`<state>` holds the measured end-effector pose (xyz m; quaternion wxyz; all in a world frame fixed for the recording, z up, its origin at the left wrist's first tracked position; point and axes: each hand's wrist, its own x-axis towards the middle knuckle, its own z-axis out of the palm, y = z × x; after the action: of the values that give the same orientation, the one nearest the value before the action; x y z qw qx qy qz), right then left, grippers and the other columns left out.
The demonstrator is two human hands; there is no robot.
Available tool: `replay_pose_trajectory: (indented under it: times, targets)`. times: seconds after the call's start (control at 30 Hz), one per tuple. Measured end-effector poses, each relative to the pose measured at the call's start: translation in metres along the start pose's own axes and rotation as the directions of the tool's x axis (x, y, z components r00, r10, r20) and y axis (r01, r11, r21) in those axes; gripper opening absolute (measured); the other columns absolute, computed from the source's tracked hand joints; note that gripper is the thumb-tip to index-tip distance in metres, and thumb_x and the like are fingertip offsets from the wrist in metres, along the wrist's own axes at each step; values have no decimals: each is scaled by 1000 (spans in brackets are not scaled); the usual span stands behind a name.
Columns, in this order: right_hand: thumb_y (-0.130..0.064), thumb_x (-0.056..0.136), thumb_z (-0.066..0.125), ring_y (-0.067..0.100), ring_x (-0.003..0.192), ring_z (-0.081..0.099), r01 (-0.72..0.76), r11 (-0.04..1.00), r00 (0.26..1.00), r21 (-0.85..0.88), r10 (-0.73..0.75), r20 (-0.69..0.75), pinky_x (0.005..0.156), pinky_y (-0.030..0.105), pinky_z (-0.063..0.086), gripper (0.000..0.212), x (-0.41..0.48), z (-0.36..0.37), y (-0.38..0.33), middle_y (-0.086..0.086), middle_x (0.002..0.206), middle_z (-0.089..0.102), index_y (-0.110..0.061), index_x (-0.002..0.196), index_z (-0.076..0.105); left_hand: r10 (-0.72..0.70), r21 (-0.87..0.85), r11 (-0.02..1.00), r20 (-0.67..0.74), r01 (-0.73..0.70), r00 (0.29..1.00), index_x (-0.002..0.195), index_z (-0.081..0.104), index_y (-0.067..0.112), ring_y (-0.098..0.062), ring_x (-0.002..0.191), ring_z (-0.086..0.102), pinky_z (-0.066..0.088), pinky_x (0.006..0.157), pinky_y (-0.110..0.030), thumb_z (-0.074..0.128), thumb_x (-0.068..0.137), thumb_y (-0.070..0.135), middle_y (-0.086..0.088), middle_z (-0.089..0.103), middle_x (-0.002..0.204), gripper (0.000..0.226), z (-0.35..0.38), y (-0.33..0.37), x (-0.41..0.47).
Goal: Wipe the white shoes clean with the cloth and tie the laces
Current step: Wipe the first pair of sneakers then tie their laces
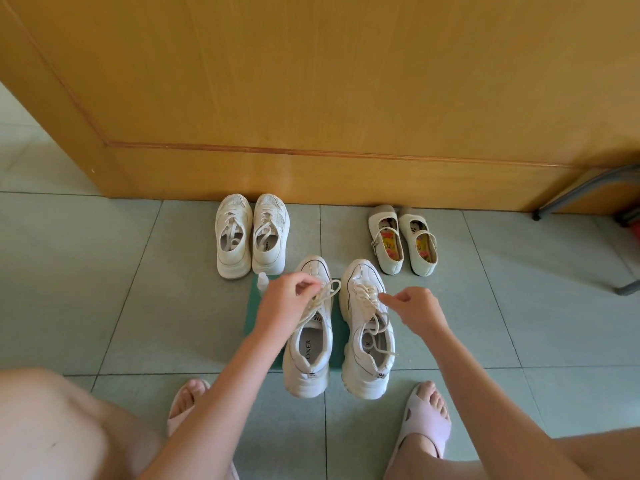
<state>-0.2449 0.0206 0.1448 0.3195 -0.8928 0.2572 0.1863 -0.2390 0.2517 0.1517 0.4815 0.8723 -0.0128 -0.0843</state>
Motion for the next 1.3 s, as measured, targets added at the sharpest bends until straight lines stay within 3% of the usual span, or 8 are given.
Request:
replay_pose_trajectory:
  times: [0.2, 0.37, 0.53, 0.77, 0.97, 1.1, 1.2, 1.3]
  targets:
    - [-46, 79, 69, 9, 51, 45, 0, 980, 992, -199, 25, 123, 47, 20, 34, 36, -13, 7, 1, -4, 62, 51, -19, 66, 50, 56, 105, 992, 163, -74, 985, 102, 70, 23, -3, 85, 60, 50, 79, -21, 61, 90, 15, 9, 70, 100, 17, 35, 13, -7]
    - [-19, 83, 64, 12, 54, 42, -13, 996, 990, 92, -1, 144, 53, 22, 35, 15, -12, 0, 1, 3, 65, 52, -9, 72, 61, 100, 149, 980, 205, -132, 974, 110, 67, 24, -6, 90, 58, 49, 80, -21, 63, 87, 12, 7, 64, 111, 27, 62, 20, -7]
    - [-20, 84, 59, 14, 62, 42, -105, 893, 990, 437, 54, 128, 67, 23, 39, 26, -10, -12, -7, 3, 64, 53, -11, 59, 59, 125, 216, 958, 273, -187, 954, 110, 66, 27, -4, 84, 49, 43, 78, -16, 61, 88, 10, 8, 52, 114, 28, 79, 22, -3]
    - [-28, 85, 65, 14, 57, 42, -8, 825, 999, 564, -12, 31, 68, 27, 40, 25, -10, -12, -11, 2, 56, 48, -8, 71, 59, 160, 317, 915, 282, -250, 946, 91, 63, 21, -10, 95, 55, 48, 85, -27, 68, 83, 30, 6, 52, 106, 14, 91, 16, 5]
    - [-19, 88, 62, 8, 45, 39, 80, 720, 997, 689, -55, -57, 63, 30, 54, 17, -8, -25, -16, 1, 55, 42, -3, 84, 65, 1, -86, 996, 247, 21, 969, 98, 57, 12, -11, 90, 57, 44, 77, -14, 57, 92, 27, 2, 61, 95, 16, 95, 12, 11]
    - [-24, 90, 56, 13, 54, 42, 242, 896, 969, 371, -205, -136, 55, 28, 44, 24, -1, -25, -15, 2, 59, 47, -3, 87, 66, -192, -355, 879, 351, 320, 916, 99, 59, 9, -10, 87, 58, 43, 70, -13, 52, 94, 23, 2, 62, 87, 16, 95, 19, 14]
    - [-37, 95, 49, 11, 54, 44, 315, 948, 945, 54, -308, -106, 51, 24, 34, 30, 0, -14, -11, -3, 65, 53, -13, 94, 66, -238, -427, 821, 348, 380, 907, 98, 62, 10, -10, 76, 57, 45, 71, -15, 51, 95, 21, 1, 61, 77, 15, 95, 27, 23]
    - [-42, 93, 50, 14, 71, 57, 327, 944, 936, -37, -329, -122, 56, 24, 44, 28, -2, -11, -12, -3, 81, 63, -18, 100, 63, -228, -527, 749, 364, 401, 903, 110, 61, 15, -10, 73, 61, 48, 75, -23, 54, 92, 12, 2, 67, 80, 20, 94, 34, 31]
